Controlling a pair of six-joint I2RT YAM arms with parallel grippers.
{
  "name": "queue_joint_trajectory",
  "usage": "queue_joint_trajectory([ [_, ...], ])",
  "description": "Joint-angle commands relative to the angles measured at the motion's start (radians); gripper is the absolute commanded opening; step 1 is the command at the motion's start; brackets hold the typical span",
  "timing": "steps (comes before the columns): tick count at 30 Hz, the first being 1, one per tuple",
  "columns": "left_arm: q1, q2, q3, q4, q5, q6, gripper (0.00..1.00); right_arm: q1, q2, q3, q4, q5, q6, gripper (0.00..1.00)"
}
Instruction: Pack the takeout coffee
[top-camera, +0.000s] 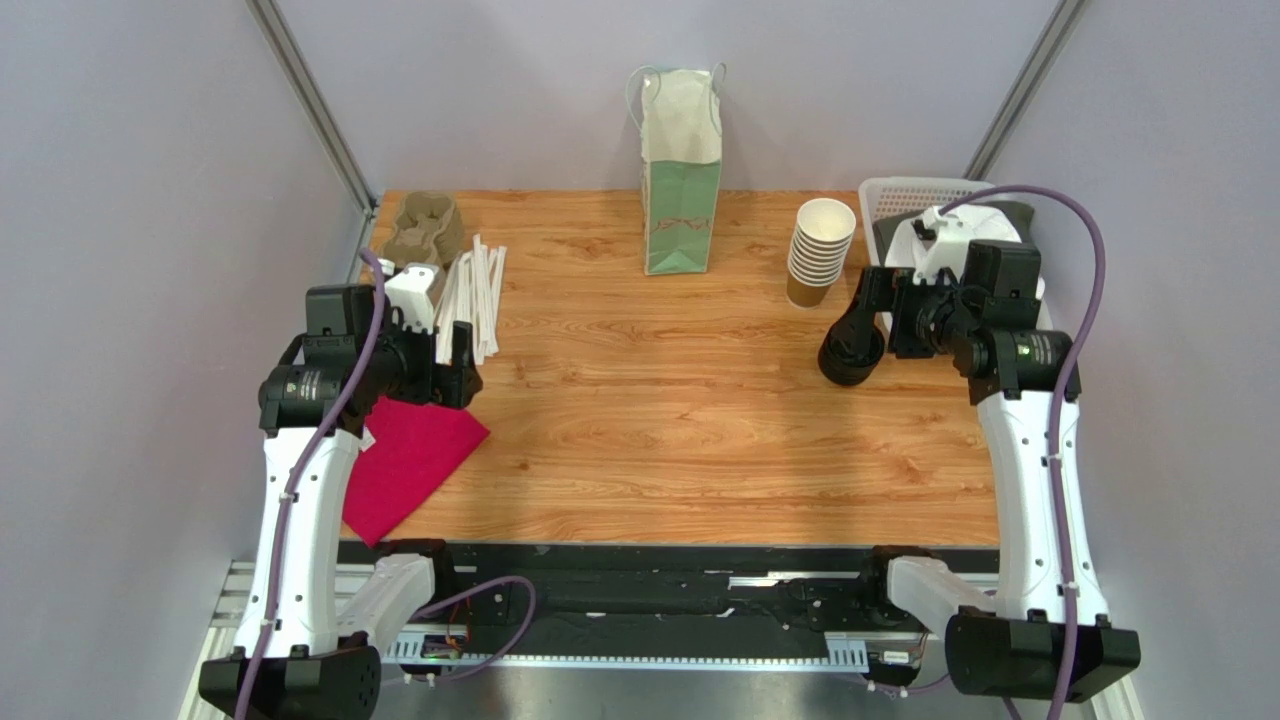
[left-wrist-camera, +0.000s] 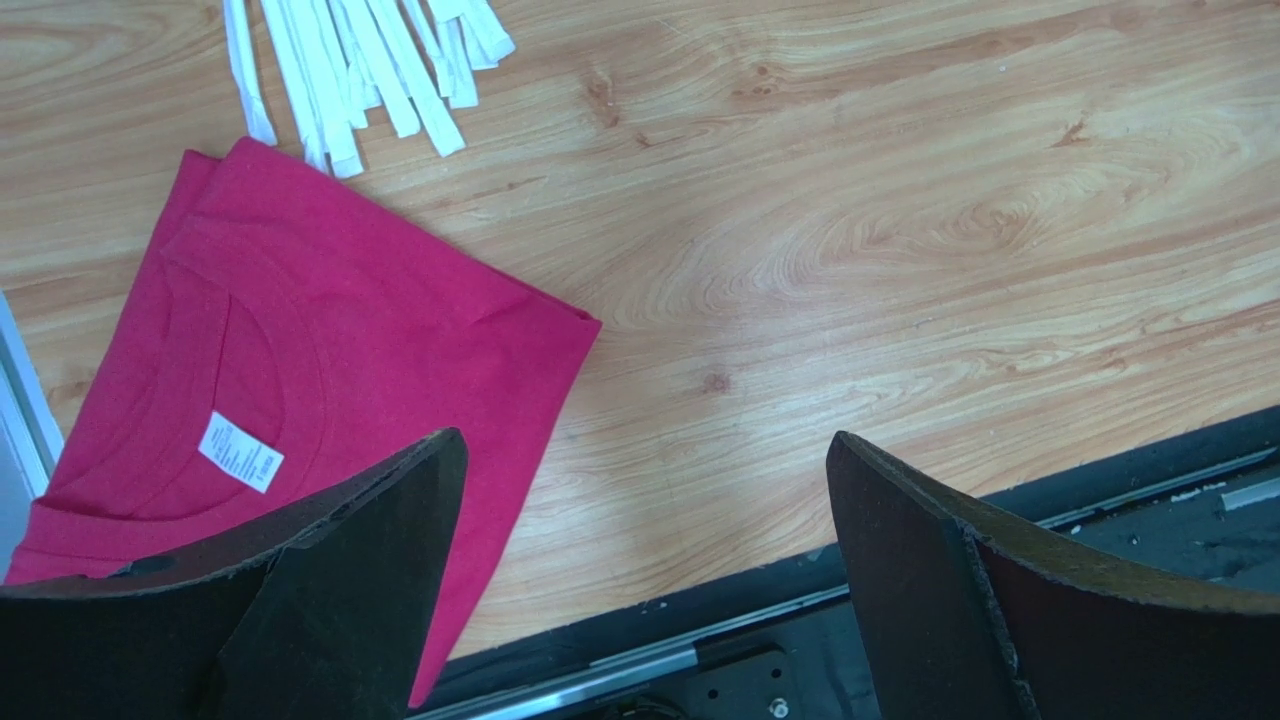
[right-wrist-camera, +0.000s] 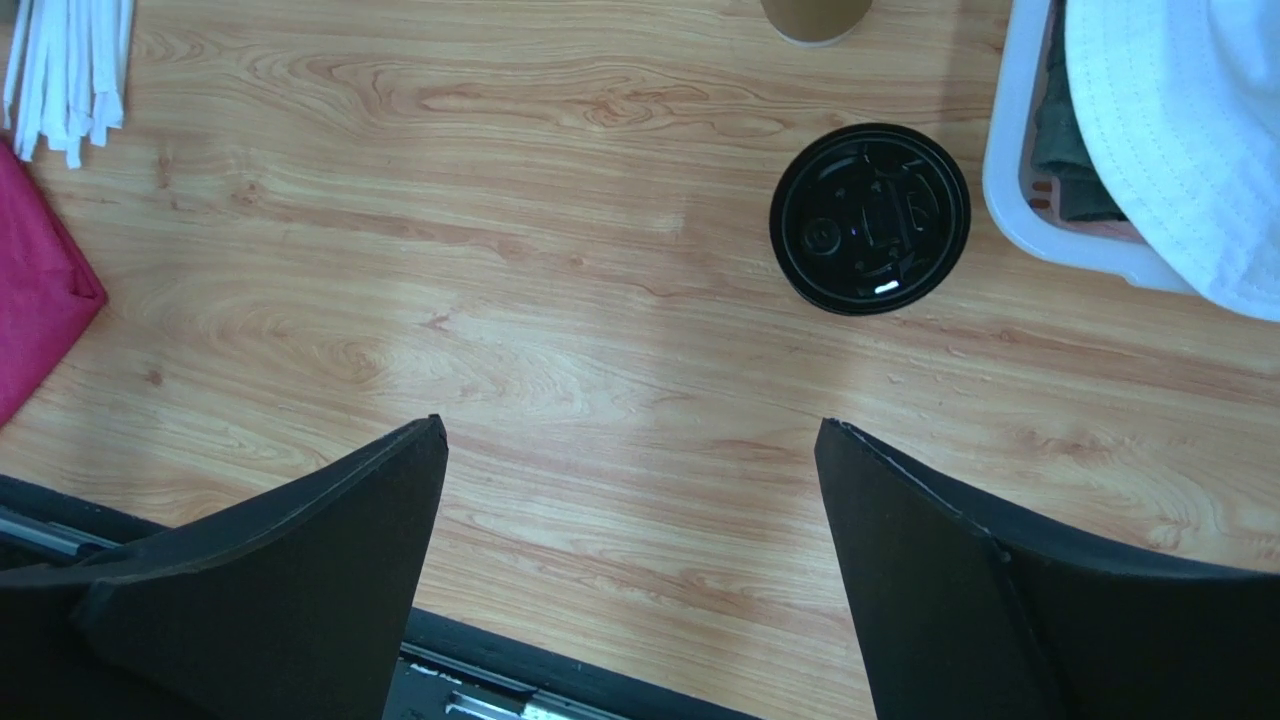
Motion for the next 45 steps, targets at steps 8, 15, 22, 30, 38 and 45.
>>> queue_joint_trajectory([
  [8,-0.002,-0.003,0.067,0.069,-0.048,-0.062,0.99,0.158,0.251,0.334,0.194,0.072,0.095,1.0],
  [15,-0.001,-0.02,0.072,0.102,-0.054,-0.075,0.99,0.257,0.398,0.48,0.266,0.156,0.127,1.0],
  [22,-0.001,-0.017,0.081,0.132,-0.036,-0.104,0.99,0.369,0.564,0.624,0.355,0.319,0.137,1.0],
  [30,-0.001,-0.017,0.073,0.149,-0.027,-0.121,0.99,0.415,0.833,0.895,0.364,0.4,0.193,1.0],
  [38,-0.002,-0.023,0.049,0.172,-0.025,-0.122,0.99,0.445,0.944,0.98,0.41,0.484,0.201,0.96],
  [45,-0.002,-0.025,0.04,0.178,-0.022,-0.124,0.99,0.452,1.01,1.023,0.433,0.528,0.197,0.94],
])
